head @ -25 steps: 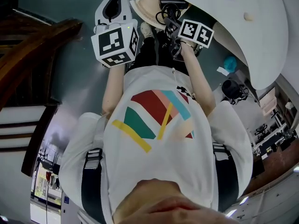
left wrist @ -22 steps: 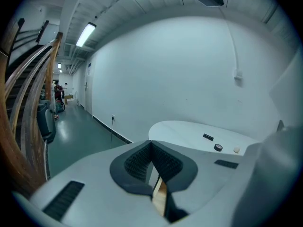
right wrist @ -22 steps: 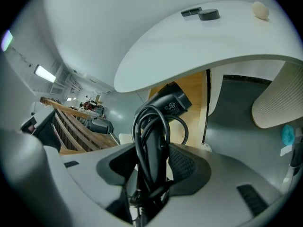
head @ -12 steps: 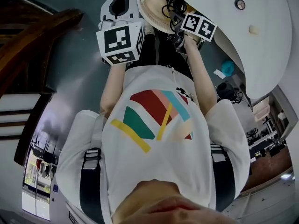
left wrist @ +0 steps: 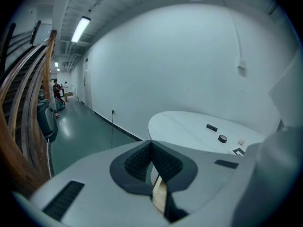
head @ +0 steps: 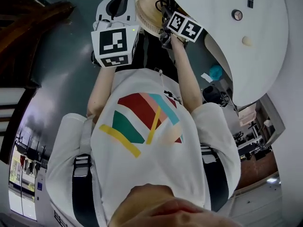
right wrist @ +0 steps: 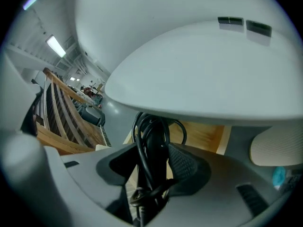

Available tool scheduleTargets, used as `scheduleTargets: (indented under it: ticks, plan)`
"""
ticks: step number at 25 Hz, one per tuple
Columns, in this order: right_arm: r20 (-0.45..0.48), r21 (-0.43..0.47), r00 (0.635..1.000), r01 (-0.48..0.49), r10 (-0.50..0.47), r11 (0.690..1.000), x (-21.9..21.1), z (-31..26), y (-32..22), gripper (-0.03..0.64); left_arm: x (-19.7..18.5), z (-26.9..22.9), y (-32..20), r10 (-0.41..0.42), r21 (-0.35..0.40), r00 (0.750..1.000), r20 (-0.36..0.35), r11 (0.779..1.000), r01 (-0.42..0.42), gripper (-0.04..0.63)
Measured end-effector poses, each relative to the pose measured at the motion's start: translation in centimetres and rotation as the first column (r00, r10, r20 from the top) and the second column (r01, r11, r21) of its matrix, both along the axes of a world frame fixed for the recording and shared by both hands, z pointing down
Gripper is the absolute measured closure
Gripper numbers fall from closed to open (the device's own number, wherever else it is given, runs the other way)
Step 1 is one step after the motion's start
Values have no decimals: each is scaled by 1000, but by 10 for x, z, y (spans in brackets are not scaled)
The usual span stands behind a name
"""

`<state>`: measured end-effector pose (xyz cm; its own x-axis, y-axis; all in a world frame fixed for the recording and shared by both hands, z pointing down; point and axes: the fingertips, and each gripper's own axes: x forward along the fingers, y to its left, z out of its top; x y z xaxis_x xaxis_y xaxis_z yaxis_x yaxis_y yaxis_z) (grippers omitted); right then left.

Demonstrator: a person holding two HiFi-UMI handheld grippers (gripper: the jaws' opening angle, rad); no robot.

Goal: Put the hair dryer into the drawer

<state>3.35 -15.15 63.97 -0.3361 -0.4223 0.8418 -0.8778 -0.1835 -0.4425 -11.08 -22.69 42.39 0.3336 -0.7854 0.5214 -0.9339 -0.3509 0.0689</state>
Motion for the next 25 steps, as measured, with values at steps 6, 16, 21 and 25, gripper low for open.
scheduleTargets:
  ticks: [6,16,21,25]
  plan:
    - [-4,-27,993,-117,117,993,3,19,-5,407,-13,2,-1,-10,-3,999,31,1000,10,580]
    - [-125,20,986,-104,105,994,2,42,-11,408,-22,26,10,-10,-49,998,60,999,13,580]
    - [-136,24,983,-124,126,992,3,50,-13,408,-20,30,21,5,-62,998,57,998,-2,580]
    - [-163,21,980,-113,115,993,9,61,-17,407,-15,33,26,12,-66,998,61,998,-8,580]
